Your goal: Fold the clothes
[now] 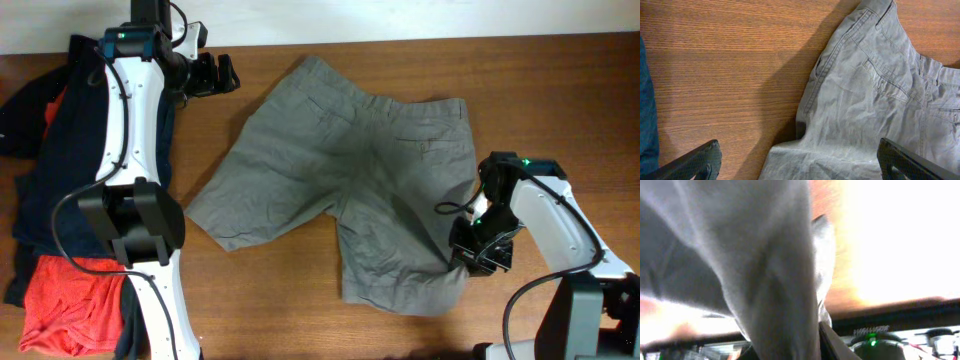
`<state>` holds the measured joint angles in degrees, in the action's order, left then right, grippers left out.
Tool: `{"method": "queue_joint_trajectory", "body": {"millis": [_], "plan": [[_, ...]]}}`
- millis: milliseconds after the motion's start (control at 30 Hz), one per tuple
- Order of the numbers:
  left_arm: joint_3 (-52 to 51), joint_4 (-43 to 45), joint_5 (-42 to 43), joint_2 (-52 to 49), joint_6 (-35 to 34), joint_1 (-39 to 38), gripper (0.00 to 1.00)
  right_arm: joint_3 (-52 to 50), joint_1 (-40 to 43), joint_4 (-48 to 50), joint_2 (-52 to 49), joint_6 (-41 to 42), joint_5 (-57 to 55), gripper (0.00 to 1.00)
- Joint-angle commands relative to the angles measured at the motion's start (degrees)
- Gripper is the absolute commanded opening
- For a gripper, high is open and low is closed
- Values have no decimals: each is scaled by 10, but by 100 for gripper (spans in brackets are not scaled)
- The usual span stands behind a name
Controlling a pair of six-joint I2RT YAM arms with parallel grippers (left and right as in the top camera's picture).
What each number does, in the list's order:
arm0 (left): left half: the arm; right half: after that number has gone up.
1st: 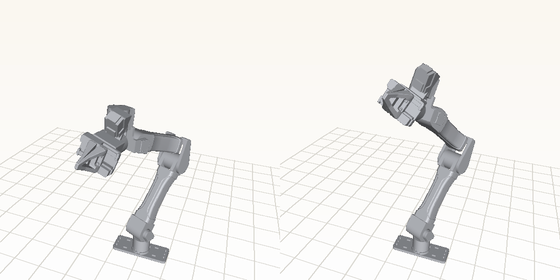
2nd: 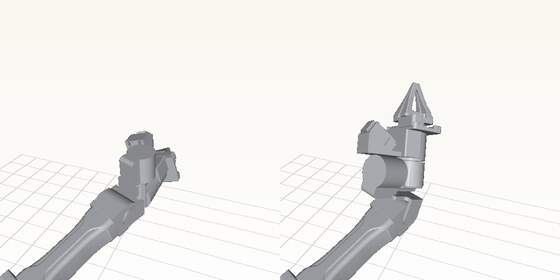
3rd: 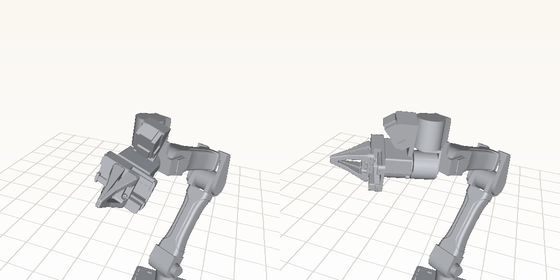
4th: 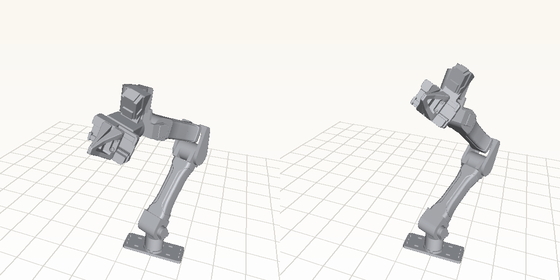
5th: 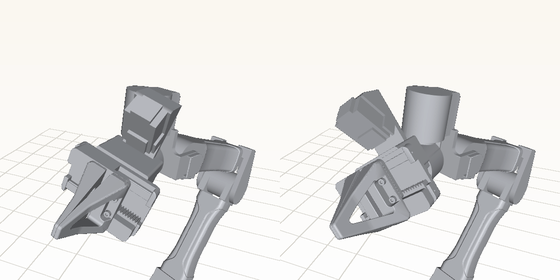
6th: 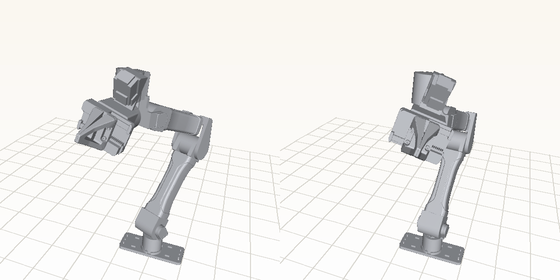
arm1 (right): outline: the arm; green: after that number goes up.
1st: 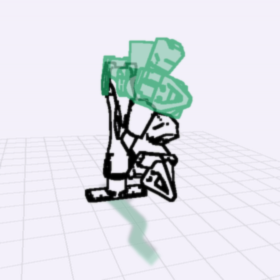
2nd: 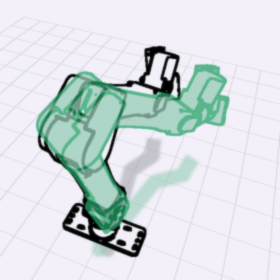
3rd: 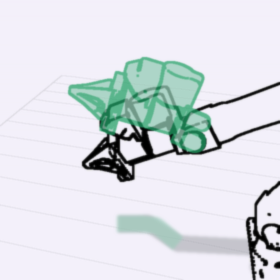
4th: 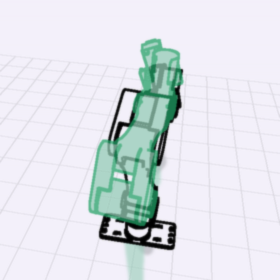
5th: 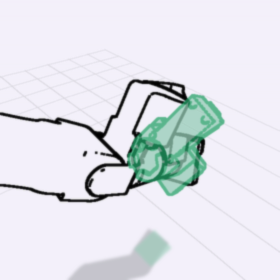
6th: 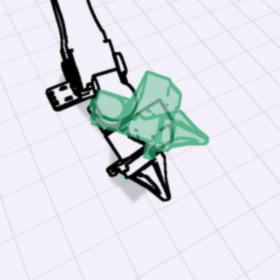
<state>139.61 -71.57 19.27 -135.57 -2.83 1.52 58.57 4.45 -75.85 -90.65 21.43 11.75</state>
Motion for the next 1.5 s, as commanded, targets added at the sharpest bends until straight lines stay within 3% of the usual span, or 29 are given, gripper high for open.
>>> {"method": "queue_joint_trajectory", "body": {"millis": [0, 133, 267, 433, 700, 900, 1167, 1300, 1467], "plan": [[2, 0, -2, 5, -5, -3, 99, -15, -4, 23, 5, 46, -45, 31], [2, 0, -2, 5, -5, -3, 99, -38, -4, 74, 5, 33, -21, 32], [2, 1, -2, 5, -5, -3, 99, -44, -17, 132, 5, -52, 106, 32], [2, 1, -2, 5, -5, -3, 99, -39, -77, 143, 6, -53, 136, 32], [2, 1, -2, 5, -5, -3, 99, 23, -113, 83, 24, 5, 118, 31], [2, 1, -2, 5, -5, -3, 99, 52, -75, 0, 27, 79, -72, 33], [2, 1, -2, 5, -5, -3, 99, 50, -10, 5, 26, 69, -61, 33], [2, 1, -2, 5, -5, -3, 99, 44, 25, 74, 26, 9, -41, 33], [2, 3, -2, 5, -5, -3, 99, 44, 38, 235, 21, -90, 2, 55]]}}
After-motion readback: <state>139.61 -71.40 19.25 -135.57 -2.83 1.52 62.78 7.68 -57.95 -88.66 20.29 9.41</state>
